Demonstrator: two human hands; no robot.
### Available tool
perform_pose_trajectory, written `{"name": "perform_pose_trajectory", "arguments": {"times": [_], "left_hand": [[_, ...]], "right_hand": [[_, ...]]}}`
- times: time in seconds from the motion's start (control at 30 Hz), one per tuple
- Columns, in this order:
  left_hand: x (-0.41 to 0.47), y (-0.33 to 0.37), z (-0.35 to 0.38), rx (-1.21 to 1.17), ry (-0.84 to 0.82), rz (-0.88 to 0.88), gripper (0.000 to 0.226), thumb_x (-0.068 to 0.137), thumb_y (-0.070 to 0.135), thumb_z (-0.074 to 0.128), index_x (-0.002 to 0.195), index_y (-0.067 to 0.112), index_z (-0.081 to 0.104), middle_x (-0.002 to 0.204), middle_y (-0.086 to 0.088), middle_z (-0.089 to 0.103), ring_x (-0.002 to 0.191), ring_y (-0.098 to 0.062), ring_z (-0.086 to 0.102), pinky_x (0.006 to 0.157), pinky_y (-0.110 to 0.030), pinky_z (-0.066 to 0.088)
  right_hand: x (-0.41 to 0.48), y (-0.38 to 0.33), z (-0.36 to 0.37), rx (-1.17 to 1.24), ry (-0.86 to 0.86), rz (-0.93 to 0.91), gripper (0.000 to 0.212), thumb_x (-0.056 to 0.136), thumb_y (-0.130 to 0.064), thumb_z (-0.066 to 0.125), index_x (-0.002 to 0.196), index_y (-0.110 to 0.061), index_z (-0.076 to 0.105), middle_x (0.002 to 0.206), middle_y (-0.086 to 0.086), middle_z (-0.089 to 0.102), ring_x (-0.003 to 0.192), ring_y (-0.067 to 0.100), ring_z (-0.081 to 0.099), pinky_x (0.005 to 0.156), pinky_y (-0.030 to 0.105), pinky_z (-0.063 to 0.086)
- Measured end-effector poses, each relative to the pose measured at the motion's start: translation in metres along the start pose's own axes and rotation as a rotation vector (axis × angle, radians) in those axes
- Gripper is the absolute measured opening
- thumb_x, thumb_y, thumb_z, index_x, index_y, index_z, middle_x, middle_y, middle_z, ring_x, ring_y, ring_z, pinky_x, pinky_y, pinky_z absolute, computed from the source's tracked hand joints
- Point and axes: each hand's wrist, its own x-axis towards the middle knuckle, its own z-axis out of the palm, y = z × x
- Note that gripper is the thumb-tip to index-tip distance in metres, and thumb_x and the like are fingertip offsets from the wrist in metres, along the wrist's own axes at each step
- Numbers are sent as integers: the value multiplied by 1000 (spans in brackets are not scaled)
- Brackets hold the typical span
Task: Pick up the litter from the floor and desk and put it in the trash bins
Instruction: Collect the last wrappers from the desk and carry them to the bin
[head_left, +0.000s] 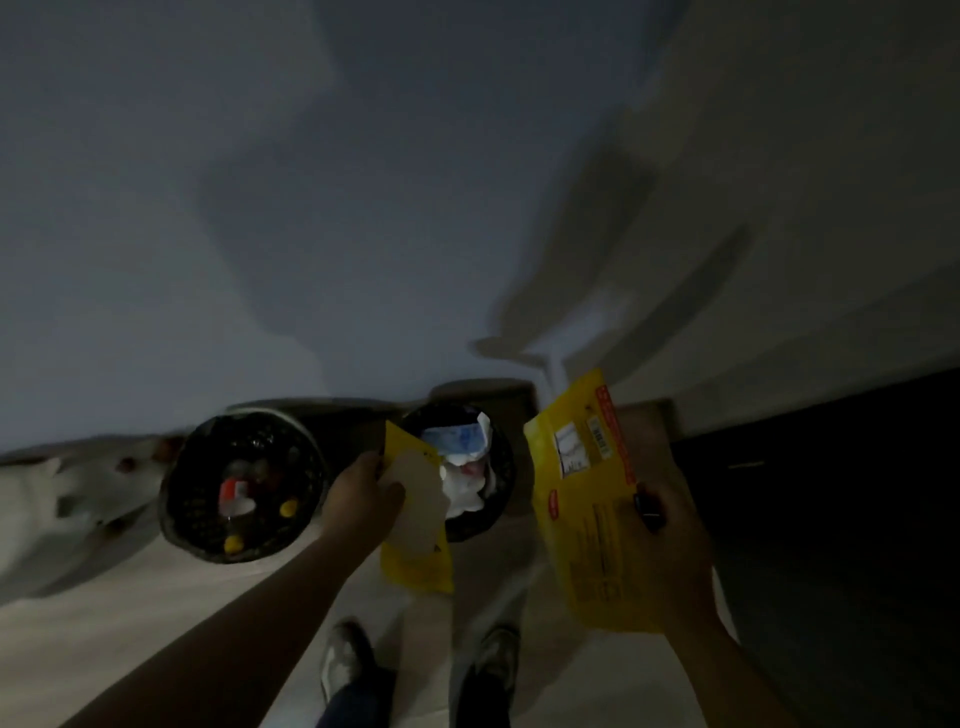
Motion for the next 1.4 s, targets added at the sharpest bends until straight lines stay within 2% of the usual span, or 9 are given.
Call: {"name": "perform_pose_trajectory", "arguments": {"times": [0.17,0.27,0.57,0.73,0.8,1.07,1.17,1.27,1.4], "left_hand": [[35,-9,48,-64,35,-80,38,88,17,60,122,6,49,113,-15,58,102,-32,57,71,-31,40],[64,-17,78,-138,31,-122,20,89,16,59,105,7,52,102,-13,57,92,-29,56,69,-30,40],[147,-64,155,-182,36,-181,27,88,20,61,110,5,56,109,-15,61,99,-32,58,77,-35,46],[185,-83,183,-86,-71,-200,41,91,26,59,121,1,47,117,-18,56,104,-34,55,74,-34,42],[190,-89,188,-41,-78,-204,44,89,23,61,123,0,45,118,-18,54,106,-35,55,77,-34,46],[176,-114,188,93,-138,-118,29,87,15,58,113,2,56,106,-17,60,96,-32,59,73,-31,44],[169,-132,179,57,-67,-108,16,88,13,57,98,1,58,84,-12,59,73,-25,57,57,-26,36],[163,-157,171,19,-40,-108,12,88,11,57,98,4,60,71,2,52,63,-14,53,50,-24,37],[157,-191,165,-49,-75,-77,32,87,23,65,118,14,61,108,0,63,82,-8,55,65,-19,40]], "right_hand": [[30,39,24,12,-9,13,6,91,-10,61,93,-16,60,89,7,65,85,27,63,81,49,52],[47,66,42,-5,0,21,7,91,-12,62,95,-17,60,91,8,66,87,30,64,82,52,52],[89,128,93,-79,22,49,6,91,-13,61,97,-16,60,87,4,64,79,21,59,65,24,40],[99,156,115,-70,45,107,7,91,-14,61,95,-18,59,89,6,65,83,27,61,76,37,48],[100,161,124,-82,59,90,10,91,-13,61,90,-22,58,84,2,64,81,25,62,72,33,47],[100,127,163,-288,129,-318,10,83,-15,66,86,-22,60,79,-6,61,69,10,58,59,15,41],[103,112,188,-427,17,-495,8,83,-22,63,90,-20,61,81,-7,60,69,7,53,58,12,36],[112,111,222,-646,-130,-475,11,87,-22,62,98,-21,64,88,-3,67,75,13,59,55,14,26],[122,126,274,-846,-358,-442,27,101,-22,38,117,-21,60,97,5,65,89,21,61,66,27,36]]}}
